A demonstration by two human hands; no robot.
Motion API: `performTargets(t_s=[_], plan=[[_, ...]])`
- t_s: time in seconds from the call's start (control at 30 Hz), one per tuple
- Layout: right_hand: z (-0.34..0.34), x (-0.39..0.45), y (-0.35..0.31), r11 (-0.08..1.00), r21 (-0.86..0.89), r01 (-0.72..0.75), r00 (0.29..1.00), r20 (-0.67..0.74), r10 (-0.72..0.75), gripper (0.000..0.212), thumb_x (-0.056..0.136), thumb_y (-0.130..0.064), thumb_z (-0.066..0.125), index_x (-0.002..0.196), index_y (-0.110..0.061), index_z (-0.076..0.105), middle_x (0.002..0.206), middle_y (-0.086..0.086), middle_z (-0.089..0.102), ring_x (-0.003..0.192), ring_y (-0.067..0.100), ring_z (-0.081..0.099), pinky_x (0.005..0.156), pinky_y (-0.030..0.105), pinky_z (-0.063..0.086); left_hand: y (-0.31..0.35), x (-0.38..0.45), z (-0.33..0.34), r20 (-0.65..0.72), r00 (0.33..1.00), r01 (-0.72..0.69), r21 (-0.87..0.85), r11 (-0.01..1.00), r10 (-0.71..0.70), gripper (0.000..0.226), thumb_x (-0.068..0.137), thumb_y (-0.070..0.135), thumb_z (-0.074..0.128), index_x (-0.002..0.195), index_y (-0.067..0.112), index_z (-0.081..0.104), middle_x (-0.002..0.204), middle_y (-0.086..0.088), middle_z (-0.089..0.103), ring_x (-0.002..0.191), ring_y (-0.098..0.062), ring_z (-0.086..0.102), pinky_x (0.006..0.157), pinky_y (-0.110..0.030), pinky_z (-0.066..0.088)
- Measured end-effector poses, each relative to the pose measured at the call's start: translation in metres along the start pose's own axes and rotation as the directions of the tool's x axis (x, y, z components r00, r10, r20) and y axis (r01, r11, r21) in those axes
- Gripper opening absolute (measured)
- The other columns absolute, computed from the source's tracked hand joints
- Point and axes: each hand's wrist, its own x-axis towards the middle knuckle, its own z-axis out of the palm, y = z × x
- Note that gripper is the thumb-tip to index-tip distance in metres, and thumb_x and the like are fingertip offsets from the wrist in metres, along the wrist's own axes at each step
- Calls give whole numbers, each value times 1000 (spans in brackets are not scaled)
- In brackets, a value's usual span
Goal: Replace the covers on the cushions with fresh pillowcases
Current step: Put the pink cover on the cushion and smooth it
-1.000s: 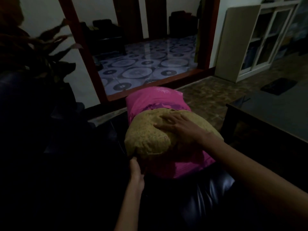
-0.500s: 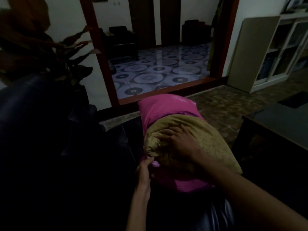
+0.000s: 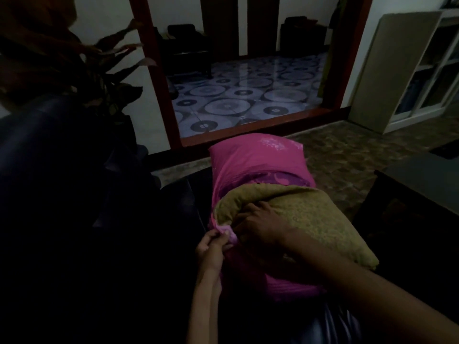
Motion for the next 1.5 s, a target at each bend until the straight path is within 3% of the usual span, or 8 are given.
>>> performTargets(t_s=[0.1, 0.27, 0.4, 0.6, 0.73, 0.93, 1.17, 1.5], plan=[[-16, 5, 4, 995, 72, -73, 981, 186, 58, 58, 76, -63, 41, 116, -31, 69, 126, -9, 64, 125, 20, 48, 98, 41, 31, 3, 1, 7, 22, 999, -29, 41, 999, 28, 19, 86, -7, 68, 104, -3, 66, 78, -11, 69, 49, -4, 64, 45, -12, 46], [-25, 8, 5, 974, 211, -83, 990, 130, 56, 34, 86, -42, 65, 113, -23, 70, 115, 4, 71, 117, 27, 59, 94, 40, 42, 12, 4, 19, 62, 990, -131, 144, 981, 123, 44, 80, -11, 74, 118, -2, 54, 76, -10, 69, 49, -5, 65, 44, -14, 47], [-13, -21, 2, 939, 343, -25, 1000, 26, 17, 58, 75, -19, 77, 131, -17, 66, 128, 11, 66, 120, 32, 60, 104, 47, 43, 6, 1, 15, 58, 992, -124, 286, 950, 112, 34, 82, -4, 75, 112, 3, 60, 84, -10, 70, 62, -14, 66, 46, -15, 49], [-14, -92, 17, 976, -207, -65, 991, -129, 38, 108, 66, -66, 70, 158, -42, 19, 161, 8, 34, 147, 36, 30, 112, 73, 17, -3, -4, 6, 140, 966, -257, 403, 878, 218, 14, 87, 1, 72, 97, 6, 64, 106, -14, 71, 71, -8, 64, 54, -9, 49], [-15, -108, 27, 959, -260, -114, 991, -95, 92, 96, 81, -50, 67, 157, -49, 8, 164, 3, 30, 150, 38, 28, 104, 81, 24, 0, -5, 4, 264, 925, -372, 477, 796, 274, 13, 84, -1, 74, 86, 10, 67, 100, -10, 74, 68, 0, 68, 64, -16, 50], [-91, -66, 52, 968, -115, -221, 974, -74, 214, 89, 69, -42, 77, 149, -49, 38, 160, -5, 33, 144, 27, 34, 110, 47, 28, 20, -6, 26, 436, 587, -758, 591, 275, 682, 31, 74, -3, 64, 94, 20, 72, 95, 11, 70, 87, 3, 61, 81, -15, 48], [-100, -72, 76, 911, -19, -411, 898, -177, 402, 62, 86, -23, 65, 143, -41, 49, 145, -2, 45, 127, 30, 50, 89, 44, 48, 48, 48, 24, 956, 154, -770, 274, -577, 249, 28, 80, 31, 65, 107, 26, 71, 113, -4, 57, 100, -22, 55, 78, -33, 45], [-95, -74, 83, 923, -28, -384, 911, -174, 374, 64, 91, -26, 60, 150, -45, 40, 143, -7, 53, 122, 24, 58, 81, 37, 45, 50, 62, 33, 981, 167, -693, 191, -695, 103, 44, 74, 38, 57, 112, 18, 68, 117, -3, 66, 102, -21, 59, 79, -32, 34]])
